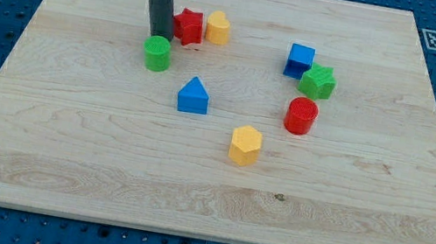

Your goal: Slide the red star a bit up

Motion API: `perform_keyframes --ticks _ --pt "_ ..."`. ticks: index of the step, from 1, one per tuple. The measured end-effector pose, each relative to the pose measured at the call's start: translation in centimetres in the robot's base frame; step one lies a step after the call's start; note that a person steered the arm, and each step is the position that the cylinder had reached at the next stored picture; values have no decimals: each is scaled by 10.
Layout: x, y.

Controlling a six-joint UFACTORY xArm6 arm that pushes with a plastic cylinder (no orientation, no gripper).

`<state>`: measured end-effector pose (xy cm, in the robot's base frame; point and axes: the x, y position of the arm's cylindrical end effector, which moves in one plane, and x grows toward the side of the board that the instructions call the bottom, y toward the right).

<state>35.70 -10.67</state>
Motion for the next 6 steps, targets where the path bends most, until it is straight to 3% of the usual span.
perform_keyframes --ticks 2,3,6 --pt "29 4" --pt "29 36" --pt "1 54"
